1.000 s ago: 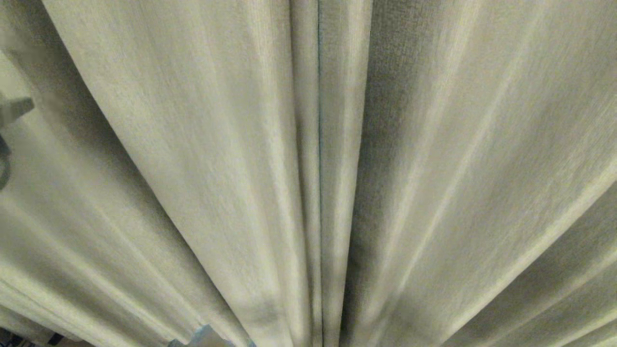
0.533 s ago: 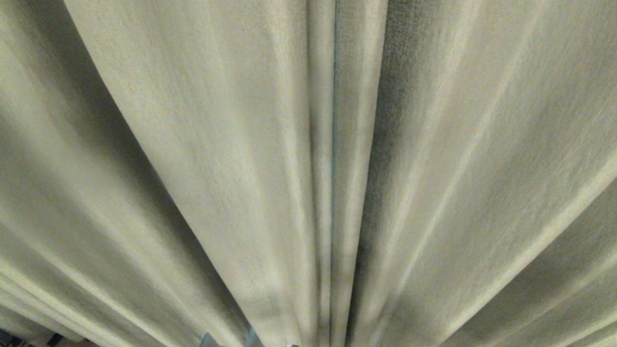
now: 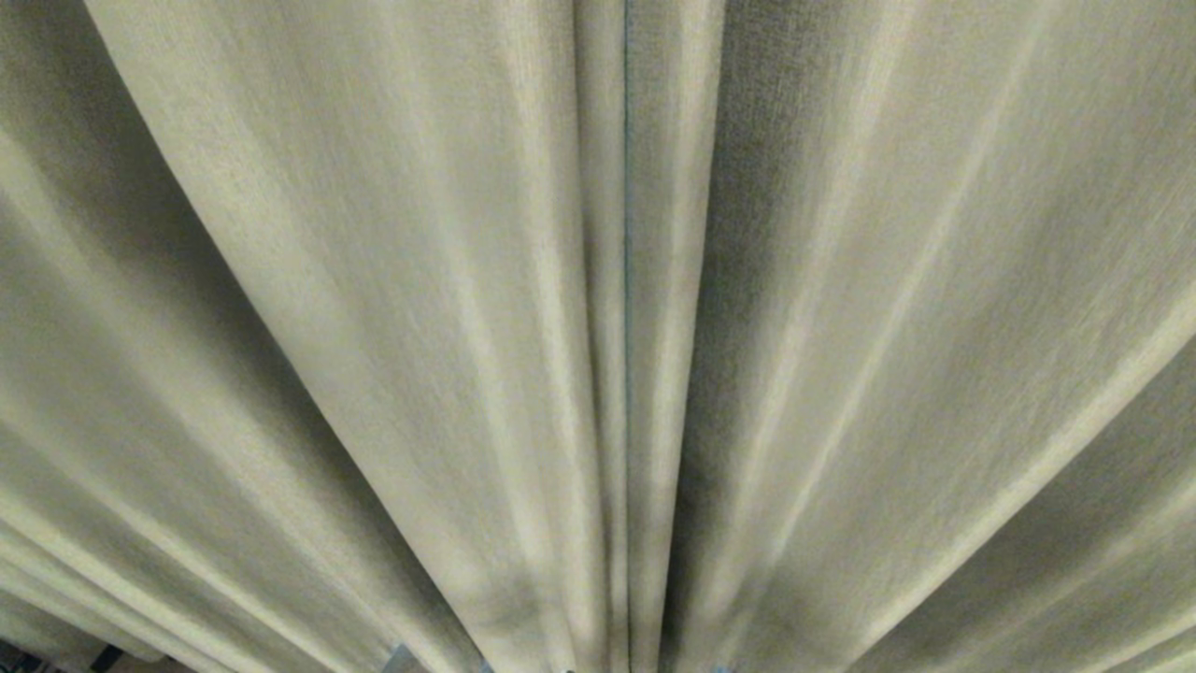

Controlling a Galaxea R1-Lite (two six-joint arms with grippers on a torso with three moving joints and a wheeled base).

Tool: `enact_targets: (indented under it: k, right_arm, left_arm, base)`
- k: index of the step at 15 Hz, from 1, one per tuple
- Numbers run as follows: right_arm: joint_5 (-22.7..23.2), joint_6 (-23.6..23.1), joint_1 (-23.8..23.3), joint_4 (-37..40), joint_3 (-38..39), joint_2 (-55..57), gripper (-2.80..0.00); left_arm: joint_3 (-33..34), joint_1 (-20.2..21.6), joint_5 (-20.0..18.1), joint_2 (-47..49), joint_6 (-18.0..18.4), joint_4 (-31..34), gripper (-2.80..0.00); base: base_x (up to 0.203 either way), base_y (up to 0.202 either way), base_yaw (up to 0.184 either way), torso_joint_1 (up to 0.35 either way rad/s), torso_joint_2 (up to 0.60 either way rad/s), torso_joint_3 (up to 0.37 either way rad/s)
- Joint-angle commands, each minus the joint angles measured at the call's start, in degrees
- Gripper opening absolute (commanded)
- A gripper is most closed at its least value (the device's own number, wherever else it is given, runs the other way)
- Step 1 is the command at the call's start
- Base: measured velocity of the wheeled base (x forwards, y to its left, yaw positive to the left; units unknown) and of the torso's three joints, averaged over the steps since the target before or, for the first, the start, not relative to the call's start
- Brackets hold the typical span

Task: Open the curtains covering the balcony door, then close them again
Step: Pull the outer curtains open on both sides

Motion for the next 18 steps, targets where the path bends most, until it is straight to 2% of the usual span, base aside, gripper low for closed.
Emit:
enact_targets:
  k: [1, 7, 18]
  right_arm:
    - [0.04, -0.03, 0.06, -0.01, 0.01, 0.0, -2.8]
    - [0.04, -0.03, -0.02, -0.01, 0.01, 0.0, -2.8]
    - [0.04, -0.03, 0.03, -0.01, 0.01, 0.0, -2.8]
  left_arm:
    - [-0.14, -0.02, -0.09, 1.07, -0.07, -0.11, 0.0]
    - [-2.32, -0.02, -0.27, 2.97, -1.09, -0.2, 0.0]
    - [-12.81, -0.02, -0.22, 13.23, -1.21, -3.98, 0.0]
  base:
    - [0.0, 0.0, 0.0, 0.0, 0.0, 0.0]
    - [0.0, 0.0, 0.0, 0.0, 0.0, 0.0]
    - [0.0, 0.0, 0.0, 0.0, 0.0, 0.0]
